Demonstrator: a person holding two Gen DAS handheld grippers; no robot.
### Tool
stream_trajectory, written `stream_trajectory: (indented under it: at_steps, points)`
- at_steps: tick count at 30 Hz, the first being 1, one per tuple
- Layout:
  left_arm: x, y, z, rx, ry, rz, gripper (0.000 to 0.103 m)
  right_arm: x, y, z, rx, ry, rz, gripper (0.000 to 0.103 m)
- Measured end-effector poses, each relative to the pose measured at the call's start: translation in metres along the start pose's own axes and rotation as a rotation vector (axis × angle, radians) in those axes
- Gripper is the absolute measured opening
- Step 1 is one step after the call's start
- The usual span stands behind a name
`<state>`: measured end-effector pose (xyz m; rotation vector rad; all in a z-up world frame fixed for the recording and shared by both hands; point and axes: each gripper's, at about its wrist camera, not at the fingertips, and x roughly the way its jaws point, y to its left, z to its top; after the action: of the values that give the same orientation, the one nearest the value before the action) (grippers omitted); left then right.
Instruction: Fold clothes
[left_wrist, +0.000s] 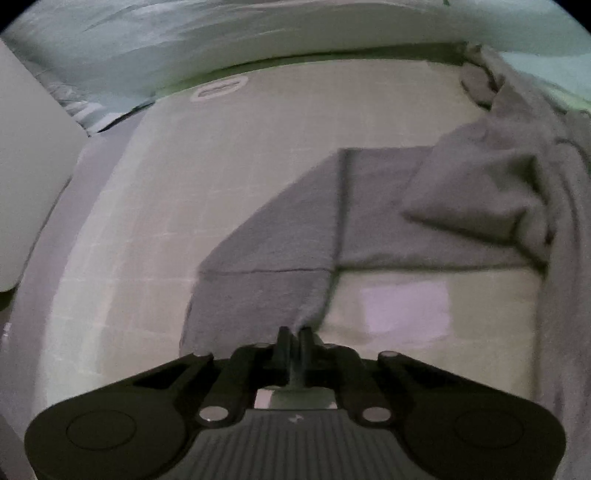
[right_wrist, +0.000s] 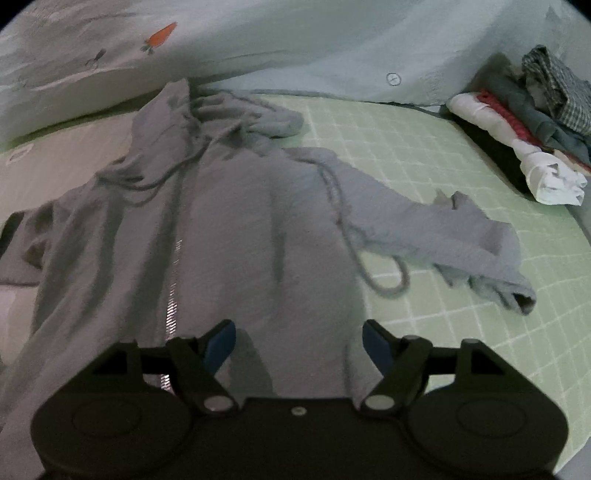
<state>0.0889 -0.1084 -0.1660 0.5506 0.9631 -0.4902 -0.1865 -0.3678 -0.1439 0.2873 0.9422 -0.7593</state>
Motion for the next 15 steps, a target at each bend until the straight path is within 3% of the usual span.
stream_trajectory:
  at_steps: [5, 9, 15]
  points:
    - [-0.002, 0.058, -0.011, -0.096, -0.025, 0.059, 0.005, -0.004, 0.026, -0.006, -0.036, 0.008, -0.007, 0.076]
    - [-0.022, 0.124, -0.004, -0.293, -0.091, 0.093, 0.005, -0.004, 0.045, -0.009, -0.074, 0.014, 0.004, 0.076]
    - [-0.064, 0.191, 0.029, -0.432, -0.228, 0.247, 0.004, -0.001, 0.063, -0.008, -0.091, 0.018, 0.024, 0.076]
